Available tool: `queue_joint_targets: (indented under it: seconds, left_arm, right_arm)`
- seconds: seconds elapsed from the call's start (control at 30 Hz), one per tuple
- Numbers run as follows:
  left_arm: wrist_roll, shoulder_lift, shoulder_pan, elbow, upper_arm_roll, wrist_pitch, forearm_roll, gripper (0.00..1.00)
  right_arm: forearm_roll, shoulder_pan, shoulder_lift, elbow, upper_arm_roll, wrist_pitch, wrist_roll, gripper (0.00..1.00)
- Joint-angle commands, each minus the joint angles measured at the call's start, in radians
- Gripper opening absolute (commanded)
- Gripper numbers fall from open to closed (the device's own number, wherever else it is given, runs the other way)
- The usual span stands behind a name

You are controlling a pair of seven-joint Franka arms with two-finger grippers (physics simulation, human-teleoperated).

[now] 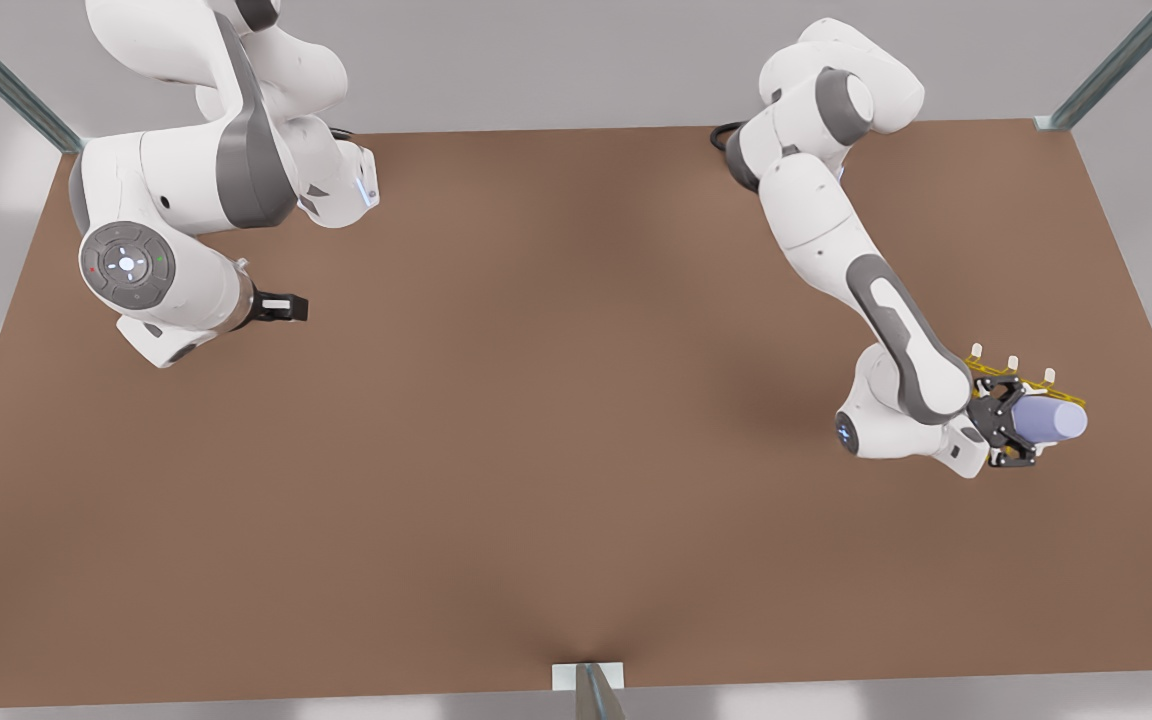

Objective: Place the cup on the cup holder

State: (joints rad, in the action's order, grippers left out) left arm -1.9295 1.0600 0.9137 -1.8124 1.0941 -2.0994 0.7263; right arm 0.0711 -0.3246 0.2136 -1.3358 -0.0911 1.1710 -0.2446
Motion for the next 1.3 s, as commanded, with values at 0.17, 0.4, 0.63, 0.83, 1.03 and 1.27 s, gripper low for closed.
queue_joint_targets:
  seconds: [0.17, 0.4, 0.63, 0.83, 1.03, 1.27]
  left_arm:
    - [-0.054, -0.017, 0.011, -0.05, -0.019, -0.031, 0.012, 0.73]
    - [-0.098, -0.023, 0.057, -0.074, -0.022, -0.027, 0.005, 0.73]
    - [-0.272, -0.049, 0.059, -0.073, -0.02, -0.093, 0.001, 0.74]
    - [-0.289, -0.026, 0.008, -0.059, -0.016, -0.143, 0.016, 0.74]
    - [-0.289, -0.021, -0.018, -0.053, -0.016, -0.143, 0.056, 0.74]
    - [-0.283, -0.012, -0.039, -0.053, -0.016, -0.171, 0.101, 1.0]
  right_arm:
    - [-0.016, -0.001, 0.004, 0.001, -0.001, 0.002, 0.002, 1.0]
    - [-0.014, -0.005, 0.013, 0.001, -0.001, 0.004, 0.001, 1.0]
    - [-0.016, -0.005, 0.016, 0.001, -0.001, 0.004, 0.001, 1.0]
    - [-0.016, -0.004, 0.018, 0.001, -0.001, 0.004, 0.002, 1.0]
    - [-0.024, -0.004, 0.018, 0.001, -0.001, 0.004, 0.002, 1.0]
    - [-0.024, -0.007, 0.026, 0.001, 0.001, 0.015, 0.002, 1.0]
